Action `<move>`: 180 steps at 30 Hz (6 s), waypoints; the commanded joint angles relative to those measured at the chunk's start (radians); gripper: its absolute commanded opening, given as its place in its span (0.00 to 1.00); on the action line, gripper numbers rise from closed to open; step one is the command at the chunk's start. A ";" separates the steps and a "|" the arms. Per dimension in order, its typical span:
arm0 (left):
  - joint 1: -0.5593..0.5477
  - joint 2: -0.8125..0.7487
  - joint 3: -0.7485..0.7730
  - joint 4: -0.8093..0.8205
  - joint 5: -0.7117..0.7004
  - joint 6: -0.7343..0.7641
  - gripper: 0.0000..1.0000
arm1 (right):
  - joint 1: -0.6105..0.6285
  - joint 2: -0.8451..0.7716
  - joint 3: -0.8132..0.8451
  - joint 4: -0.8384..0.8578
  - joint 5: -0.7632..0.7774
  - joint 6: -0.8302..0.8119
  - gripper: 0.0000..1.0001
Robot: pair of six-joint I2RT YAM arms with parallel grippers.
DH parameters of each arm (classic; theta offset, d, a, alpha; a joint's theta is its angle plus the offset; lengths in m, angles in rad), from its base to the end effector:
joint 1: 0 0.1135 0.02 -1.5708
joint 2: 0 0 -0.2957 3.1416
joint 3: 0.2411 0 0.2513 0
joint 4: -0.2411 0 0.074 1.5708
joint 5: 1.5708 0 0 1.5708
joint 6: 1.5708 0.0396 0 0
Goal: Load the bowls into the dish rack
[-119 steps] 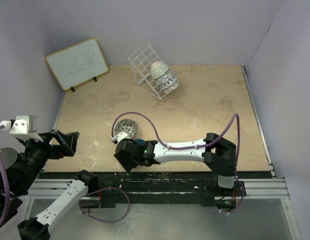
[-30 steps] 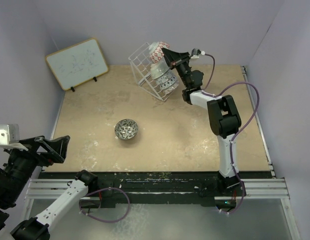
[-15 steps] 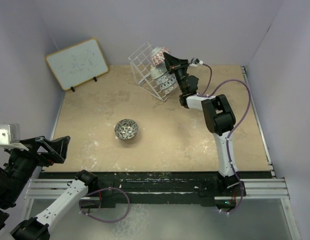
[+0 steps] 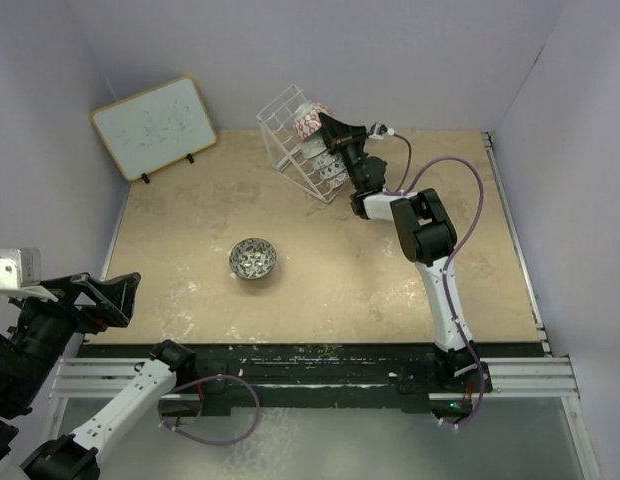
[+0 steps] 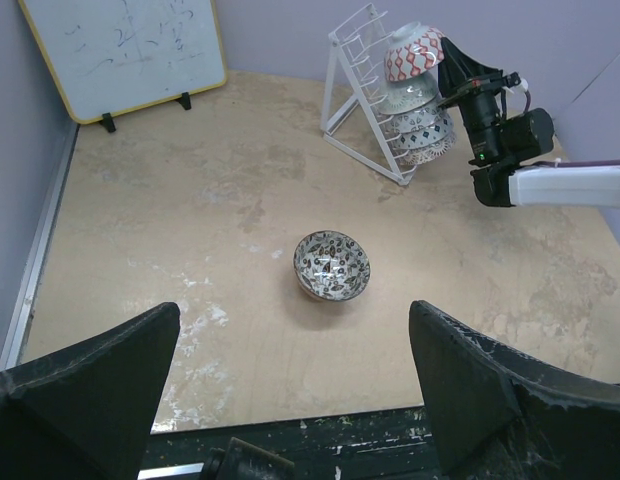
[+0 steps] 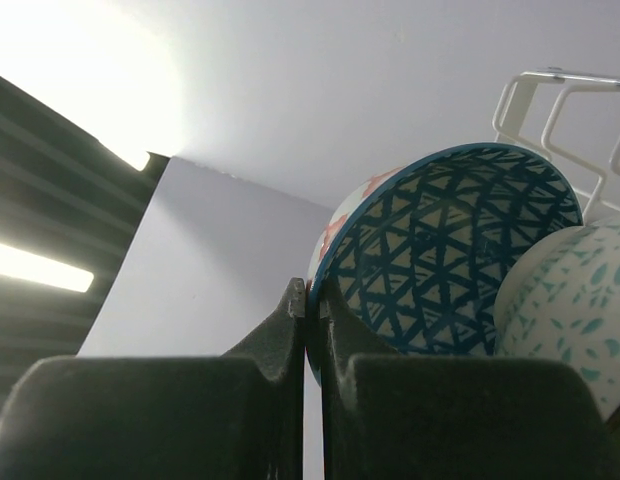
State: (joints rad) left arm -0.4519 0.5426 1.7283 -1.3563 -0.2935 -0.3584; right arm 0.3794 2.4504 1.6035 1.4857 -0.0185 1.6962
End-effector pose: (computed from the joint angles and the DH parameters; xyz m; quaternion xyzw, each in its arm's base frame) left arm -0.0732 0.0482 0.4959 -0.0587 0.7601 -0.1484 0.6298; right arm 0.5065 0.2028 0.2266 0.2684 0.3604 0.7715 0.4503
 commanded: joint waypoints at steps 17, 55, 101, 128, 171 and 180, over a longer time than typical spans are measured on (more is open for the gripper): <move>0.004 -0.003 0.015 -0.007 -0.015 -0.010 0.99 | 0.001 0.043 0.155 -0.018 -0.001 0.005 0.00; 0.003 -0.002 0.022 -0.004 -0.016 -0.008 0.99 | 0.013 -0.172 0.080 -0.642 0.105 -0.176 0.43; 0.002 0.003 0.010 -0.003 -0.021 -0.009 0.99 | 0.012 -0.581 -0.287 -0.775 0.116 -0.385 0.47; 0.001 -0.020 -0.037 0.034 -0.016 -0.023 0.99 | 0.769 -0.635 -0.056 -1.742 0.135 -1.475 0.69; 0.001 0.000 -0.007 0.005 -0.045 -0.025 0.99 | 0.808 -0.322 0.109 -1.763 0.327 -1.691 0.37; 0.001 -0.009 -0.020 0.004 -0.045 -0.027 0.99 | 0.800 -0.306 0.109 -1.767 0.332 -1.697 0.33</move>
State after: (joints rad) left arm -0.4519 0.5167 1.7081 -1.3777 -0.3267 -0.3828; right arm 1.1862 2.1597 1.6867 -0.3004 0.2813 0.0147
